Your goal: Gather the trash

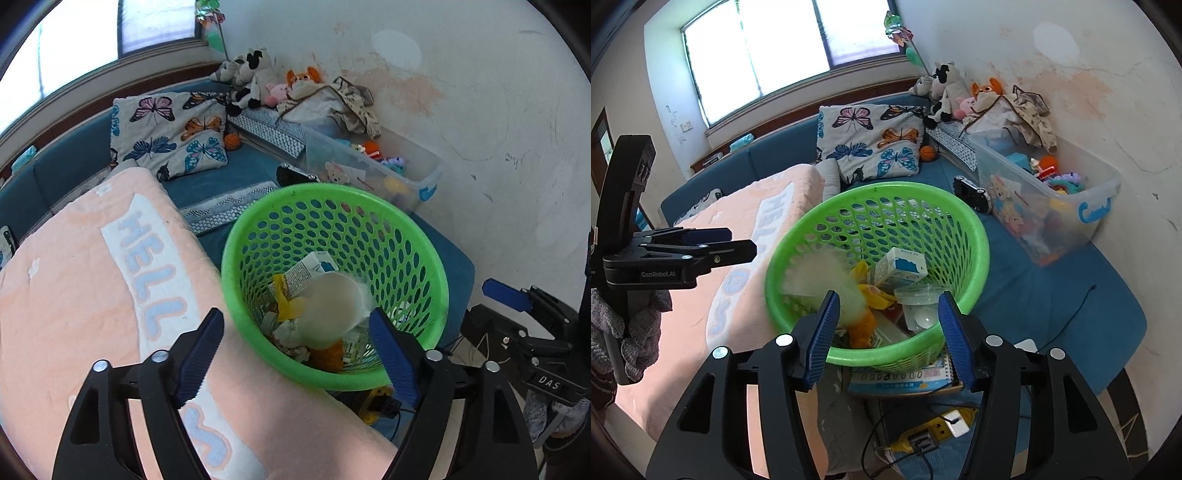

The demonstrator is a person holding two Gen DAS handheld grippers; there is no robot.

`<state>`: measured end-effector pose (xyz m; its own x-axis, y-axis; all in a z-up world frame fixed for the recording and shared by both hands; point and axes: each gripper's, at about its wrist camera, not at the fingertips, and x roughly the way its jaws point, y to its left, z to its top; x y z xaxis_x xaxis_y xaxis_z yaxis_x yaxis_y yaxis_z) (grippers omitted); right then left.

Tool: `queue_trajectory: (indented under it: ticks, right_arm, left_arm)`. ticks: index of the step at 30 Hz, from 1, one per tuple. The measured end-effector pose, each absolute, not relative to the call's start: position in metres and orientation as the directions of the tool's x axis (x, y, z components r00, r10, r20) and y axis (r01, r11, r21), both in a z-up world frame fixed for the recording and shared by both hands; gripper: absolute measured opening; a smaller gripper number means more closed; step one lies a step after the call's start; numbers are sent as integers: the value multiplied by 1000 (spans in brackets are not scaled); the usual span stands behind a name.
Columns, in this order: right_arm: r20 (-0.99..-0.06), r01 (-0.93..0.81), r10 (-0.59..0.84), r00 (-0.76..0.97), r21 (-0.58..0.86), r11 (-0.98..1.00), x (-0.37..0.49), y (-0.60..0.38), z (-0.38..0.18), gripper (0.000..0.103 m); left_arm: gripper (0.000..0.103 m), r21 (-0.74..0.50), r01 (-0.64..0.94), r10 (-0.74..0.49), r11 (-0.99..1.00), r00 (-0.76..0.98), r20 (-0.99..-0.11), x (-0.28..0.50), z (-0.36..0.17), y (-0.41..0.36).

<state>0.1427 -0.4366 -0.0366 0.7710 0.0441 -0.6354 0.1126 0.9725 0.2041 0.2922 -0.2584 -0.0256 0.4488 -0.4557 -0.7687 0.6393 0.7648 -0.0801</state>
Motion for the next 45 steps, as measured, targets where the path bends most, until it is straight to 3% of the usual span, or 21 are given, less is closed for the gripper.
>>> queue_trajectory:
  ticks: [4, 8, 10, 21, 35, 45]
  right_arm:
    - [-631, 108, 43, 775, 199, 974, 139, -428, -34, 59]
    - [-623, 97, 44, 781, 191, 977, 133, -415, -29, 68]
    - [-619, 89, 42, 784, 178, 980, 129, -406, -26, 72]
    - [-595, 17, 59, 802, 122, 992, 113, -344, -13, 90]
    - [-597, 25, 78, 798, 163, 986, 88, -304, -2, 98]
    - [-590, -17, 96, 802, 139, 990, 73, -282, 2, 98]
  left_arm:
    - [82, -107, 620, -474, 777, 465, -747, 283, -16, -238]
    - [84, -107, 594, -470, 797, 501, -727, 270, -10, -215]
    - [93, -99, 572, -460, 815, 533, -710, 262, -6, -201]
    - [95, -15, 467, -364, 884, 668, -649, 212, 13, -127]
    - [96, -29, 283, -247, 959, 777, -578, 152, 21, -33]
    - [96, -65, 184, -189, 981, 816, -546, 116, 20, -1]
